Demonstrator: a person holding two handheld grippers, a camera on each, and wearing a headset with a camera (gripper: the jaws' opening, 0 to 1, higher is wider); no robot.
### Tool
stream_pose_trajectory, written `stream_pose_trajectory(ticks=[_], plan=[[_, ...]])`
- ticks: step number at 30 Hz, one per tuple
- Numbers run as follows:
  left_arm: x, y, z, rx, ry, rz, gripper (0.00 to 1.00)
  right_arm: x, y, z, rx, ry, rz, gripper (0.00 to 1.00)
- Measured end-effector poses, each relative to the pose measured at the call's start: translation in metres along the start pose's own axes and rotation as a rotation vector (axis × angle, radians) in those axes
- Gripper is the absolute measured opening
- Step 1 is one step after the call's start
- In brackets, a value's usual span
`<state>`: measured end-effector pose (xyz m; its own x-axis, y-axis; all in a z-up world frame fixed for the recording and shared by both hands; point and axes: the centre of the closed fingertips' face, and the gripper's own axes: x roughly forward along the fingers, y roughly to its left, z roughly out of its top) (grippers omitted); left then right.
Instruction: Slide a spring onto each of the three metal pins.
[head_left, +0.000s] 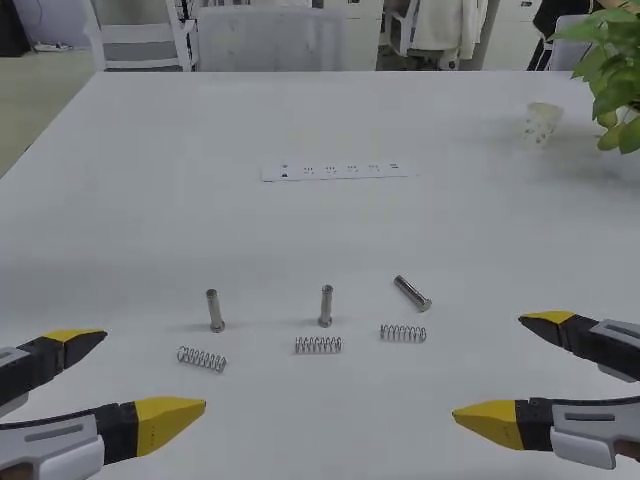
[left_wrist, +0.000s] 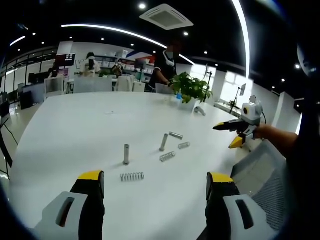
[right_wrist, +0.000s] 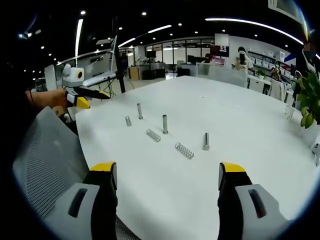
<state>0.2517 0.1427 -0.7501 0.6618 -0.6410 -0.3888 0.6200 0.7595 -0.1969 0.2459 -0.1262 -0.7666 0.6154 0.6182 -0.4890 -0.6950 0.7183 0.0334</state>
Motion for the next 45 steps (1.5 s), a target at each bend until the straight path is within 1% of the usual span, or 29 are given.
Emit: stream_pose_trajectory(ticks=[10,14,18,25,31,36,45], plan=[[0.0,0.0,0.0,0.0,0.001,-0.001,0.8,-0.001,-0.002,-0.002,-0.001,0.011,-0.002,0.83],[0.0,0.0,0.0,0.006,0.006,-0.001,0.8,-0.001,-0.003,-0.001,-0.001,0.006,-0.002,0.83],[0.0,0.0,0.002,0.005,0.001,0.001,0.8,-0.001,-0.003,-0.001,-0.003,0.009,0.001,0.83],[0.0,-0.001,0.002,0.005,-0.004,-0.002,0.8,-0.001,-0.01,-0.001,0.001,0.014,-0.016,0.82],[0.0,-0.001,0.0,0.001,-0.003,-0.001,0.8,0.002,-0.018,0.006,-0.006,0.015,-0.031,0.81],[-0.001,-0.002,0.002,0.002,-0.01,0.001,0.8,0.007,-0.026,0.013,-0.018,0.014,-0.039,0.8],[-0.004,-0.003,0.001,0.005,-0.01,0.004,0.8,0.021,-0.041,0.029,-0.044,0.01,-0.041,0.77]])
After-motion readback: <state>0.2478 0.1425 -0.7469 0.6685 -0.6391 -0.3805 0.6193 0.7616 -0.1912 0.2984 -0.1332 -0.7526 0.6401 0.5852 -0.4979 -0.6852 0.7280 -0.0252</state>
